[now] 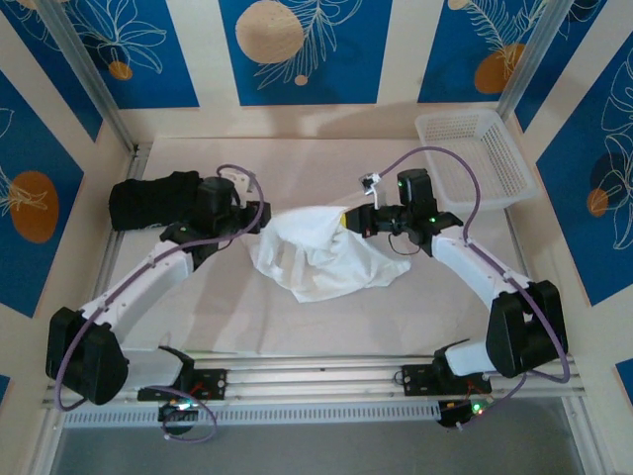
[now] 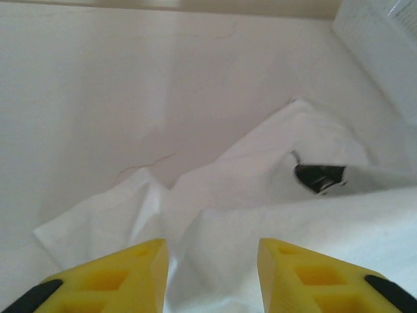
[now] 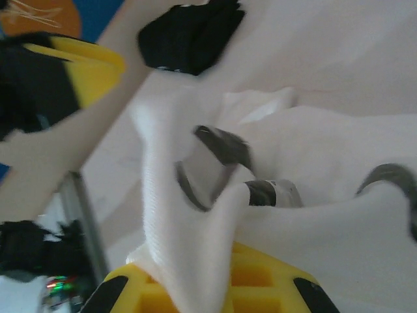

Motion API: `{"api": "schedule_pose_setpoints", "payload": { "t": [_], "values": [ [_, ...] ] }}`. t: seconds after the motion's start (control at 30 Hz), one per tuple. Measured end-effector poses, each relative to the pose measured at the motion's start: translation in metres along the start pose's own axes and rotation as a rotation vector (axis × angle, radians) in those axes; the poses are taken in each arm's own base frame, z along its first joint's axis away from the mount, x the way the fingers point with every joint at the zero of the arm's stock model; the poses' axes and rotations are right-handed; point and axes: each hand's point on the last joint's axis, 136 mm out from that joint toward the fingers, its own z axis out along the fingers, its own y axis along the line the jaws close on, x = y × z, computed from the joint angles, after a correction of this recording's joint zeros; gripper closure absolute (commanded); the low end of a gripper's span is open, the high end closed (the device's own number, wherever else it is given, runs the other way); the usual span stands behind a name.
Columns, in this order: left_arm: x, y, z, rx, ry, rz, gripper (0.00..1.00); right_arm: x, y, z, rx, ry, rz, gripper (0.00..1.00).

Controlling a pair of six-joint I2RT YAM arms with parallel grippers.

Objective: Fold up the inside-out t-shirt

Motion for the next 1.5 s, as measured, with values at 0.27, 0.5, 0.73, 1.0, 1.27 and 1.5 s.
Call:
{"api": "schedule_pose_setpoints", "payload": {
  "t": [0.27,0.5,0.73,1.0,1.27,1.5],
  "values": [
    [0.010,-0.069,-0.033,0.144,-0.099,0.228,0.27,-0.005,0.004,0.001,-0.065,0.044,0.155,1.00],
    [0.037,-0.135,-0.003,0.309,-0.037,0.358,0.24,-0.003,0.005,0.001,-0.061,0.064,0.205,1.00],
    [0.064,-0.150,0.054,0.336,0.092,0.368,0.37,0.001,0.003,-0.001,-0.052,0.076,0.228,1.00],
    [0.058,-0.151,0.070,0.371,0.129,0.360,0.98,0.007,-0.013,-0.012,0.063,0.086,0.204,1.00],
    [0.050,-0.153,0.040,0.547,0.196,0.249,1.00,0.007,-0.033,-0.023,0.374,0.101,0.036,0.90],
    [0.020,-0.166,-0.010,0.737,0.156,0.030,1.00,-0.001,-0.042,-0.030,0.619,0.123,-0.093,0.75]
  ]
}}
